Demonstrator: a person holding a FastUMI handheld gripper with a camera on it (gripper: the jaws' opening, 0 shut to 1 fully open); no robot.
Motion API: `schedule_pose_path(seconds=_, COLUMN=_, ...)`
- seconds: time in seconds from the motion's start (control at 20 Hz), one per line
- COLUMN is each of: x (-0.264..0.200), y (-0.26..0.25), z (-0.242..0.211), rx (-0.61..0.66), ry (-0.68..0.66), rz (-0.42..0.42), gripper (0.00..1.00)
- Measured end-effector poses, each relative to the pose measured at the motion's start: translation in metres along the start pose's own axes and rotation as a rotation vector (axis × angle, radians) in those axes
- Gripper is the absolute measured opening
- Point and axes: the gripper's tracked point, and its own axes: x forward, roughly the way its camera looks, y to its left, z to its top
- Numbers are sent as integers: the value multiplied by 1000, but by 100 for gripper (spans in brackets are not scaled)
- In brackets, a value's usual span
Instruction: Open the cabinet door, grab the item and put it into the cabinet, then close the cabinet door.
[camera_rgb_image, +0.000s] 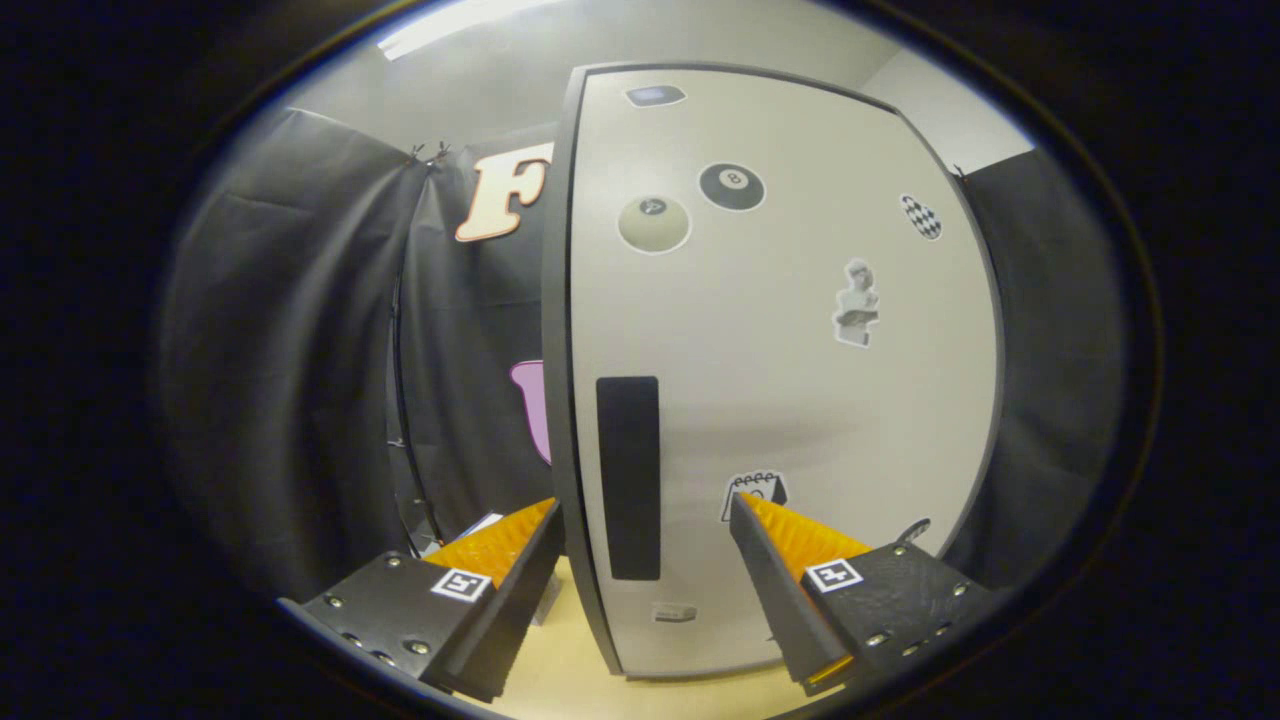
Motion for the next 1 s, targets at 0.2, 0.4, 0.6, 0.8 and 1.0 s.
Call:
schedule_pose_path(seconds=0.2, x=18, y=0, z=-4, rx=-4, ry=16, rz=-16, gripper=87)
schedule_pose_path(seconds=0.4, x=23, y=1, z=-7, rx=-17, ry=27, rz=-24, gripper=51)
schedule_pose_path(seconds=0.6, x=24, y=5, z=-7, rx=7, ry=36, rz=-28, gripper=29)
schedule_pose_path(seconds=0.8, x=22, y=6, z=-9, rx=28, ry=52, rz=-26, gripper=26)
schedule_pose_path(seconds=1.0, x=13, y=5, z=-9, rx=21, ry=52, rz=-9, gripper=21)
